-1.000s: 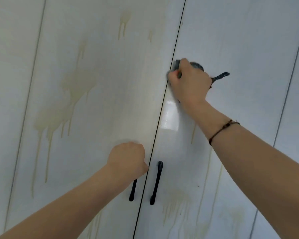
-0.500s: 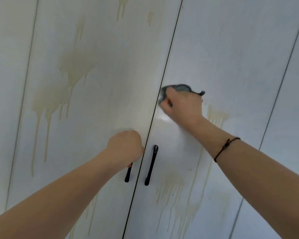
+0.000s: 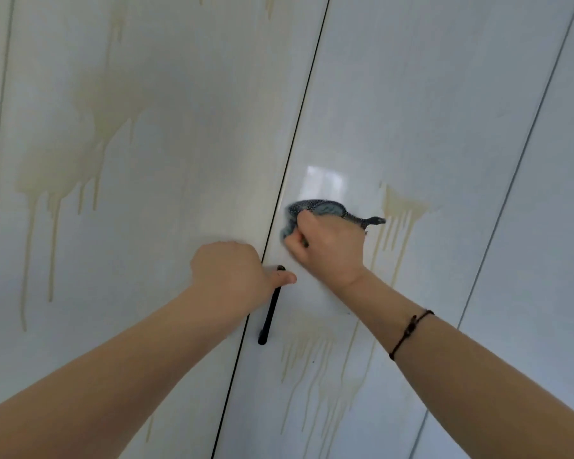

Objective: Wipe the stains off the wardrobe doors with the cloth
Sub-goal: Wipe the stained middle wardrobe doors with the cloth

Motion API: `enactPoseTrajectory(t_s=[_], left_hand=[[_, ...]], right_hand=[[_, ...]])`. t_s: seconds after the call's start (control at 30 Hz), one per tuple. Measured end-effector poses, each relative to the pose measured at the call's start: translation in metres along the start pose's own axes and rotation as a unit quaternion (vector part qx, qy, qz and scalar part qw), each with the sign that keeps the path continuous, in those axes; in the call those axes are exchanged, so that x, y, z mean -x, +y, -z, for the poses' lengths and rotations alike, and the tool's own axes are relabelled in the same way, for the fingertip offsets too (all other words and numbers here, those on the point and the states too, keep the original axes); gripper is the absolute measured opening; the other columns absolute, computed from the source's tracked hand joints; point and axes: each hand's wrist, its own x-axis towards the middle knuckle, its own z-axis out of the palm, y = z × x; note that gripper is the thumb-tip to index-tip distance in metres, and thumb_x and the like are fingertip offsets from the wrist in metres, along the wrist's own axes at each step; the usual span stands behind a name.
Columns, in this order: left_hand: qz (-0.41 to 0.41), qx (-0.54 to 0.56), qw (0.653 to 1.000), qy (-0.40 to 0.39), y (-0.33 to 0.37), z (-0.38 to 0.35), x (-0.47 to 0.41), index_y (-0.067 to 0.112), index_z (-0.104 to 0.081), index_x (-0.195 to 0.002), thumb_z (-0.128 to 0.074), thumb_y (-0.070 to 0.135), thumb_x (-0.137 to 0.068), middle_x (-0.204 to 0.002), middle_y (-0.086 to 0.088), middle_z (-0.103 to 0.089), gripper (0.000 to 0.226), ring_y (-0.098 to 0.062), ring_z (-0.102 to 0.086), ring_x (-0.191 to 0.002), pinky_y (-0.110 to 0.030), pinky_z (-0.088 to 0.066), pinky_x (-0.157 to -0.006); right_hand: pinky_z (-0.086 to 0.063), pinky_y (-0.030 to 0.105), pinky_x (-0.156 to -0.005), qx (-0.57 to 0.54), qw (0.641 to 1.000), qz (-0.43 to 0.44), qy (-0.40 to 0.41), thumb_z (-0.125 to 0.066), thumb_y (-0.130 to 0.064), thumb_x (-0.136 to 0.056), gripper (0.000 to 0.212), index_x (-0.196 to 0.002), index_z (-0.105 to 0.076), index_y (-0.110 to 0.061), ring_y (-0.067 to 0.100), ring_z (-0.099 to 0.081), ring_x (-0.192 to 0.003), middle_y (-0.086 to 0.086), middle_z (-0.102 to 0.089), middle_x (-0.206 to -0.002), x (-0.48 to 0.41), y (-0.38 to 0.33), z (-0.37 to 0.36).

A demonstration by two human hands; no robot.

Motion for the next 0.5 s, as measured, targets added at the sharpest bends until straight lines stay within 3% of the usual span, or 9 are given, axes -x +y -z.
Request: enactPoseTrajectory(t_s=[0.07, 0.1, 0.17, 0.27, 0.37, 0.43, 0.5], left_hand=[[-0.008, -0.030, 1.000, -0.007, 0.004, 0.004, 0.000, 0.018, -0.055, -0.069, -0.032, 0.092, -0.078, -0.067, 0.004, -0.058, 0.078, -0.013, -0.053, -0.057, -0.025, -0.036, -0.053], [-0.013, -0.047, 0.999, -0.012, 0.005, 0.007, -0.002, 0.017, -0.057, -0.071, -0.030, 0.092, -0.078, -0.069, 0.004, -0.059, 0.080, -0.014, -0.055, -0.060, -0.024, -0.040, -0.056], [-0.018, -0.065, 0.997, -0.028, 0.005, 0.008, -0.008, 0.017, -0.061, -0.073, -0.027, 0.094, -0.076, -0.069, 0.005, -0.061, 0.085, -0.015, -0.061, -0.064, -0.024, -0.046, -0.062], [-0.025, -0.089, 0.994, -0.051, 0.006, 0.007, -0.019, 0.019, -0.063, -0.072, -0.025, 0.096, -0.073, -0.067, 0.007, -0.061, 0.087, -0.014, -0.066, -0.067, -0.024, -0.051, -0.067], [-0.028, -0.121, 0.991, -0.054, 0.007, 0.007, -0.029, 0.018, -0.068, -0.081, -0.026, 0.092, -0.076, -0.075, 0.006, -0.065, 0.085, -0.016, -0.067, -0.071, -0.025, -0.052, -0.073], [-0.021, -0.131, 0.990, -0.056, 0.011, 0.006, -0.032, 0.019, -0.068, -0.085, -0.029, 0.084, -0.079, -0.078, 0.005, -0.066, 0.077, -0.017, -0.066, -0.071, -0.025, -0.051, -0.074], [-0.020, -0.144, 0.988, -0.059, 0.018, 0.006, -0.030, 0.019, -0.068, -0.084, -0.030, 0.077, -0.081, -0.076, 0.004, -0.066, 0.069, -0.018, -0.065, -0.069, -0.026, -0.053, -0.074]], right_hand=[[-0.020, 0.021, -0.041, -0.020, 0.993, 0.108, -0.038, -0.064, -0.021, -0.077, 0.025, -0.062, -0.045, -0.019, 0.019, -0.040, -0.038, -0.004, -0.043, -0.048, -0.005, 0.014, 0.009], [-0.028, 0.022, -0.038, -0.003, 0.992, 0.117, -0.052, -0.065, -0.023, -0.078, 0.023, -0.064, -0.047, -0.019, 0.021, -0.045, -0.039, -0.002, -0.047, -0.049, -0.022, 0.025, 0.013], [-0.040, 0.027, -0.042, 0.047, 0.999, 0.017, -0.017, -0.062, -0.031, -0.082, 0.018, -0.071, -0.053, -0.019, 0.027, -0.053, -0.047, 0.001, -0.055, -0.055, -0.070, 0.048, 0.018], [-0.034, 0.032, -0.054, 0.065, 0.971, -0.224, 0.049, -0.047, -0.034, -0.087, 0.014, -0.084, -0.049, -0.020, 0.028, -0.052, -0.062, -0.002, -0.051, -0.063, -0.136, 0.072, 0.027], [-0.028, 0.032, -0.052, 0.051, 0.951, -0.291, 0.086, -0.043, -0.031, -0.086, 0.012, -0.087, -0.049, -0.021, 0.024, -0.046, -0.060, -0.004, -0.049, -0.063, -0.141, 0.060, 0.016], [-0.028, 0.027, -0.048, 0.043, 0.970, -0.224, 0.085, -0.051, -0.032, -0.084, 0.013, -0.084, -0.057, -0.020, 0.021, -0.044, -0.053, -0.004, -0.054, -0.060, -0.106, 0.034, 0.000], [-0.017, 0.023, -0.047, 0.014, 0.995, -0.087, 0.042, -0.058, -0.025, -0.080, 0.013, -0.070, -0.052, -0.018, 0.018, -0.036, -0.043, -0.005, -0.046, -0.051, -0.045, 0.005, -0.006]])
